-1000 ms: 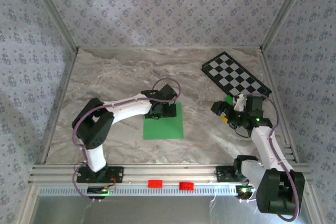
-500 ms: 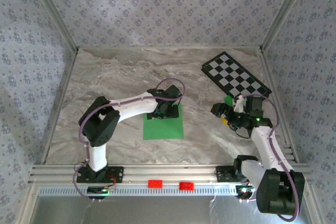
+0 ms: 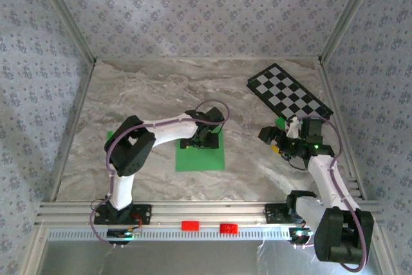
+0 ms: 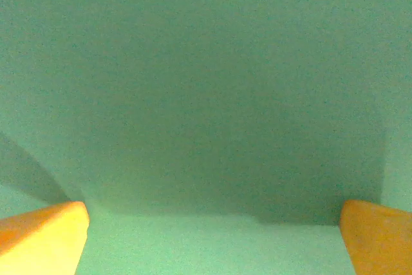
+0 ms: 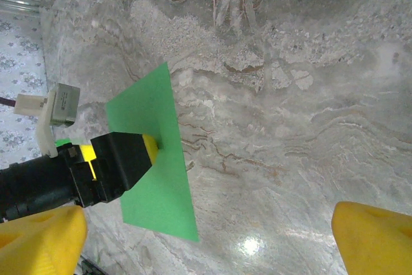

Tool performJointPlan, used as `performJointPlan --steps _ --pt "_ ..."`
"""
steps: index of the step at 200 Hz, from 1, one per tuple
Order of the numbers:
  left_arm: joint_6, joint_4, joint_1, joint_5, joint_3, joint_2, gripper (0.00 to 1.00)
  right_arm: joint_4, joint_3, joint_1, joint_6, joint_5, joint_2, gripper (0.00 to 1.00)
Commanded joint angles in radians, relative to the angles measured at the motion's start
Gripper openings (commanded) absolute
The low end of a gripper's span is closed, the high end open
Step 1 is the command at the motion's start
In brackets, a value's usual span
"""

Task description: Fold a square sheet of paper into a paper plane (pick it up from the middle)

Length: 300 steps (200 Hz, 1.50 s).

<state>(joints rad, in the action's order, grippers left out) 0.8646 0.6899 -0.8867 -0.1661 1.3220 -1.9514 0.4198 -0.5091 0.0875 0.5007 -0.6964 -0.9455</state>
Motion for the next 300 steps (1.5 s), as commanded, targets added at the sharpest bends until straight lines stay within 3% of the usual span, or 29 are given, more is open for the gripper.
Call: performJointPlan --steps 1,64,300 --pt "-0.001 0.040 -0.012 0.005 0.019 -0.009 1.00 0.020 -0.012 0.009 -0.014 -0.018 -0.003 1.00" --pt "0.007 0.052 -0.014 -0.017 0.032 0.020 1.00 0.023 -0.018 0.008 -0.010 -0.031 -0.001 1.00" --pt "0.006 0.057 -0.032 -0.030 -0.023 -0.104 0.99 0.082 -0.032 0.007 -0.032 0.017 -0.002 1.00"
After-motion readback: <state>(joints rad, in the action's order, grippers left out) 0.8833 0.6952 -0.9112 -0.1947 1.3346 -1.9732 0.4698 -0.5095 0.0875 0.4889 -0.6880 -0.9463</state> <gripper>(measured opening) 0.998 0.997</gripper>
